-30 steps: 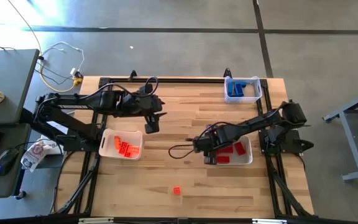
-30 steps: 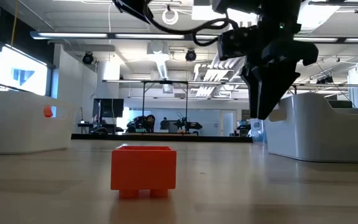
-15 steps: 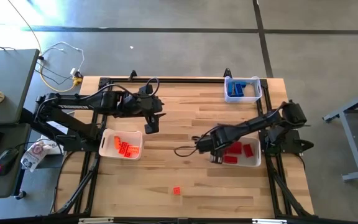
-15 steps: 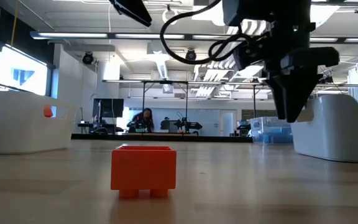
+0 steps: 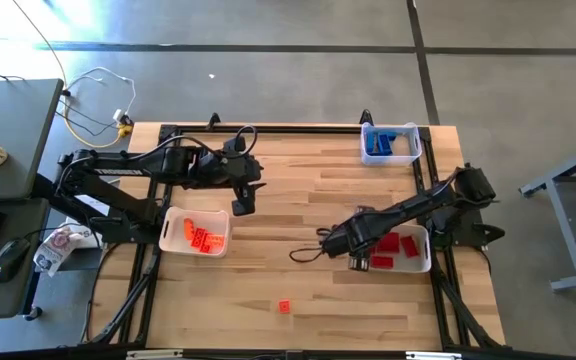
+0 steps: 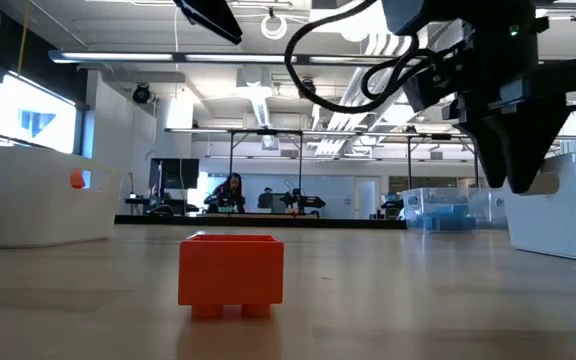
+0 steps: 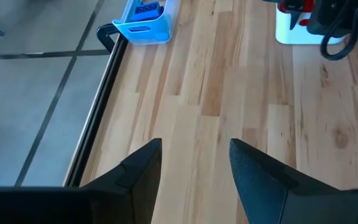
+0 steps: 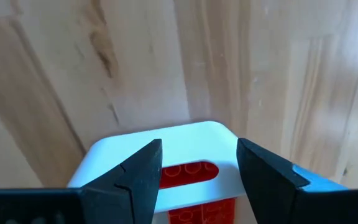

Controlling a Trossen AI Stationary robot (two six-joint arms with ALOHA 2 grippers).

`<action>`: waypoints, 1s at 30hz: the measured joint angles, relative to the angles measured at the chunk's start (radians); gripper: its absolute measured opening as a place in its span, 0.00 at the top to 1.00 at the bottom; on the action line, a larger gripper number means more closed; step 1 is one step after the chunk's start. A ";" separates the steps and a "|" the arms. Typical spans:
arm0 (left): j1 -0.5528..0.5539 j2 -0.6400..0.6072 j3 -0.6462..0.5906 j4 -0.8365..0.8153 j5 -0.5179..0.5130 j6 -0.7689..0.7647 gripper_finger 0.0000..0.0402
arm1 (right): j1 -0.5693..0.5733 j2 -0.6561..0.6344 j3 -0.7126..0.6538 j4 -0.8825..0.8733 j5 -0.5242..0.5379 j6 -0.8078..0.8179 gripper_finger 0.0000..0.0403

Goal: Sort & place blocks by color
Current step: Adjust the gray bin, then put the orange game piece into the white bin

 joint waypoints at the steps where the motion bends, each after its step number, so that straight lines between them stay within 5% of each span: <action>1: 0.000 0.000 0.000 0.000 0.001 -0.005 0.57 | 0.009 0.000 0.000 0.000 -0.003 0.004 0.52; 7: 0.000 0.000 0.000 0.000 0.022 -0.027 0.57 | 0.058 0.000 0.003 0.002 0.001 0.024 0.52; 15: -0.022 0.000 0.000 -0.001 0.235 -0.182 0.57 | 0.077 0.000 0.099 -0.024 0.126 0.029 0.52; 30: -0.270 0.000 0.000 -0.037 0.244 -0.498 0.57 | 0.076 0.000 0.257 -0.022 0.224 0.112 0.52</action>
